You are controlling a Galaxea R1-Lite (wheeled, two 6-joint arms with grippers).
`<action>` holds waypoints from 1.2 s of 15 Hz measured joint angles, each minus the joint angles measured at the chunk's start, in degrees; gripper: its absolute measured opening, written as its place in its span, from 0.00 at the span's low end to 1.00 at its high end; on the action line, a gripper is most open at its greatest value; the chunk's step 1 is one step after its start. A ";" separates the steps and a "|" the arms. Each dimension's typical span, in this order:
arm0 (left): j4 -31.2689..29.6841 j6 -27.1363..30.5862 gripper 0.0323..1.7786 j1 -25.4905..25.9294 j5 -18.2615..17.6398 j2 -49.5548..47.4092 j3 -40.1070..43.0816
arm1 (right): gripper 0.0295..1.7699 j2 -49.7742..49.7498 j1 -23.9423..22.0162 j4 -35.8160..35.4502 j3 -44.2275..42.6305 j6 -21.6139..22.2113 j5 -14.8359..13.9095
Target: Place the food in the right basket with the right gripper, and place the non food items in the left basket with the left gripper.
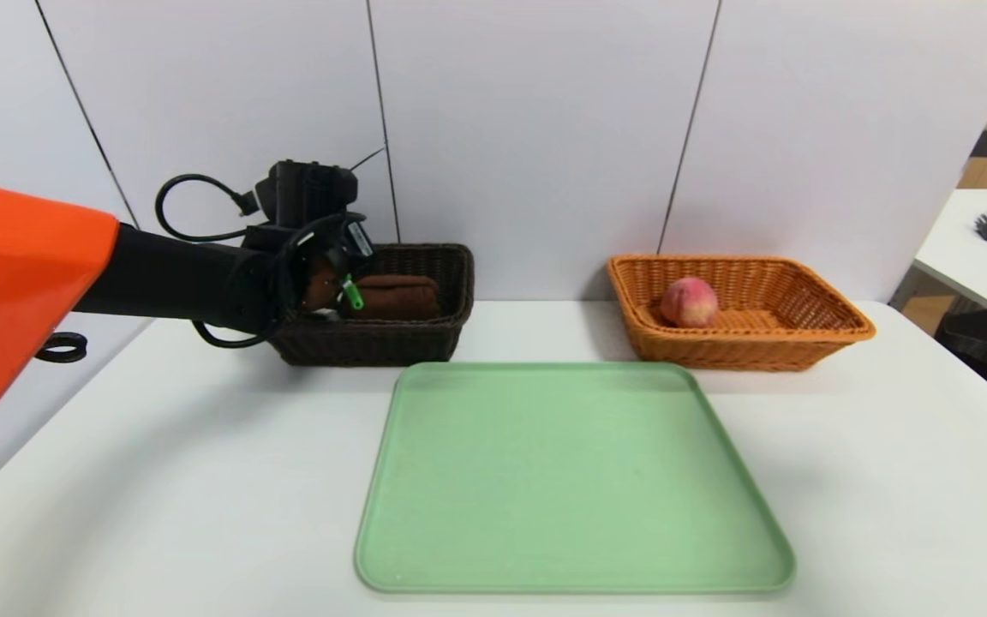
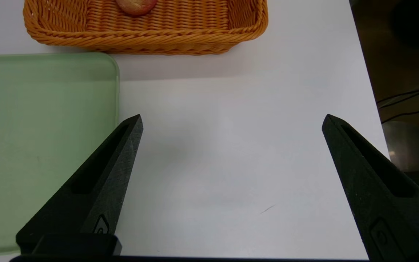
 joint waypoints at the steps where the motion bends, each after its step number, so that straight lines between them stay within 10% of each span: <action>1: -0.05 0.06 0.05 0.24 -0.06 0.41 -0.20 | 0.96 0.17 0.02 -0.02 -0.10 -0.13 0.02; 3: -0.02 0.04 0.05 0.38 -0.11 1.16 -0.41 | 0.96 0.41 0.00 0.00 -0.20 -0.60 0.00; 12: 0.50 1.57 0.66 0.52 -0.09 1.07 -1.33 | 0.96 0.66 -0.44 0.00 -0.29 -0.57 0.11; 18: 9.33 24.26 0.82 -0.41 -1.38 -11.63 -2.57 | 0.96 -2.76 -0.88 3.50 -1.15 -1.35 0.11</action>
